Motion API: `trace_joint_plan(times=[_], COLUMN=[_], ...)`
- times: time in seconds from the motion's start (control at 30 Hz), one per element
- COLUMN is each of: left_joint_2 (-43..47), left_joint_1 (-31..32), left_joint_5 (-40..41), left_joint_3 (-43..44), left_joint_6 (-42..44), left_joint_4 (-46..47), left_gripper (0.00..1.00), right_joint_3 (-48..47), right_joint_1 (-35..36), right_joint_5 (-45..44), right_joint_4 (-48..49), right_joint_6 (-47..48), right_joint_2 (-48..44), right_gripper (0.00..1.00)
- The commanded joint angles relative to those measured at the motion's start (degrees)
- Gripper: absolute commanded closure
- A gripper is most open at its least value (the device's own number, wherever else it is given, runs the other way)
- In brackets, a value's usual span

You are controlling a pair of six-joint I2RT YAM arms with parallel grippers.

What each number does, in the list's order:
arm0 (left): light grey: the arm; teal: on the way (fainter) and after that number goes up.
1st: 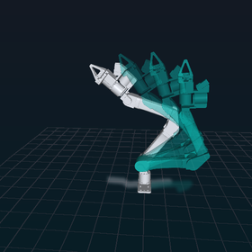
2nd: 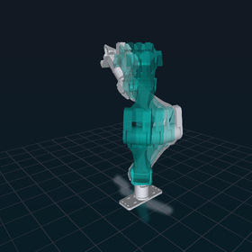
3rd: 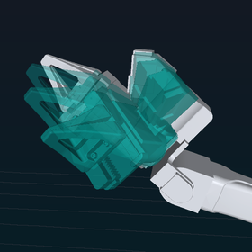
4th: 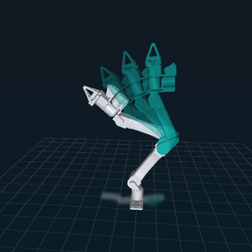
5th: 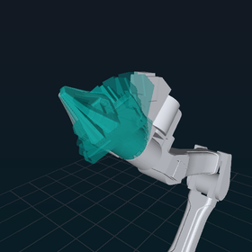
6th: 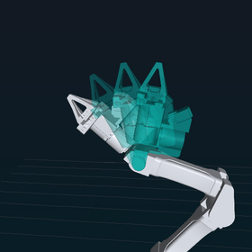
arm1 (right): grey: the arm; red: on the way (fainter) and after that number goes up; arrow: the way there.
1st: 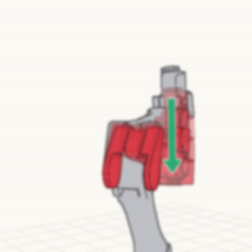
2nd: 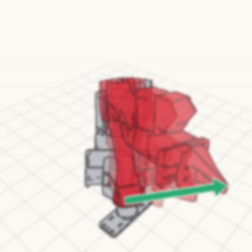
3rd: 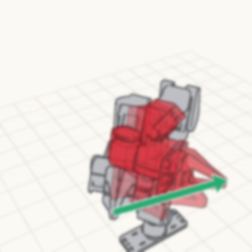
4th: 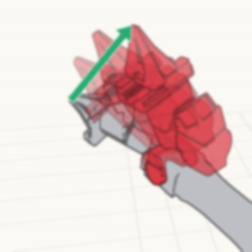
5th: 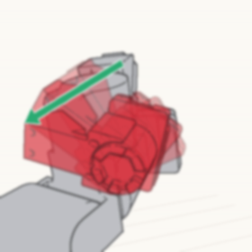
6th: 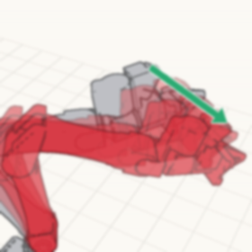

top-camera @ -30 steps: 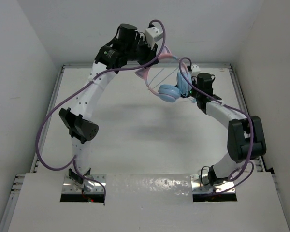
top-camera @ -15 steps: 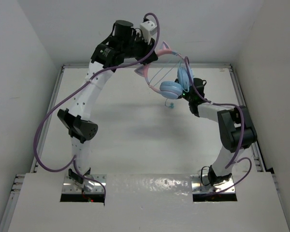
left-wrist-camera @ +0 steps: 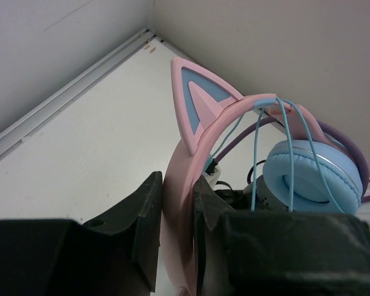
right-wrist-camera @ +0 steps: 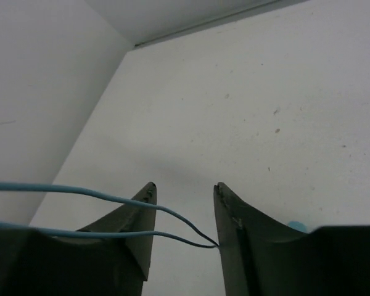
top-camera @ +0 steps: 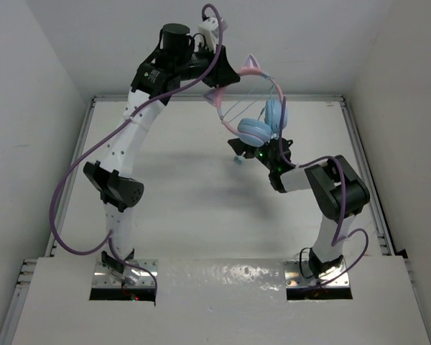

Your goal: Wrap the headphones

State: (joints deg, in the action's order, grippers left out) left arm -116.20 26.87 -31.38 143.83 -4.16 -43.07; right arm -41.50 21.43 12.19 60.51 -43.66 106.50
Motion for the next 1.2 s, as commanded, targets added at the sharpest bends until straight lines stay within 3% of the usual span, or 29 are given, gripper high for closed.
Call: trace_joint_plan(times=[0.0, 0.23, 0.4, 0.6, 0.77, 0.97, 1.17], left_joint_2=[3.97, 4.84, 5.11, 4.67, 4.41, 4.84, 5.11], left_joint_1=[-0.42, -0.42, -0.59, -0.77, -0.59, -0.51, -0.51], left_joint_5=[-8.17, -8.26, -8.88, -7.74, -3.71, -0.09, -3.95], left_joint_3=[2.42, 3.03, 3.91, 3.39, 2.86, 1.10, 1.80], left_joint_6=[-10.43, -8.05, -8.93, -7.53, -1.13, 1.01, -4.87], left_joint_4=[12.75, 10.20, 11.08, 9.94, 5.82, 2.73, 7.29], left_gripper=[1.00, 1.00, 1.00, 1.00, 1.00, 1.00, 1.00], right_joint_3=[-0.07, -5.26, -2.37, 7.04, 1.86, 0.28, 1.59], right_joint_1=[0.01, -0.07, -0.95, -6.75, -6.75, -6.84, -7.10], right_joint_5=[-3.47, -8.57, -15.87, -3.06, 4.51, 4.43, 6.97], right_joint_4=[9.01, -6.25, -12.87, 2.24, -11.28, -19.27, -17.37], right_joint_6=[-3.72, 7.43, 12.11, 5.34, 12.18, 18.52, 18.79], right_joint_2=[-1.73, -4.89, -6.65, -11.57, -19.55, -26.07, -25.64], right_gripper=[0.56, 0.47, 0.37, 0.31, 0.28, 0.25, 0.24])
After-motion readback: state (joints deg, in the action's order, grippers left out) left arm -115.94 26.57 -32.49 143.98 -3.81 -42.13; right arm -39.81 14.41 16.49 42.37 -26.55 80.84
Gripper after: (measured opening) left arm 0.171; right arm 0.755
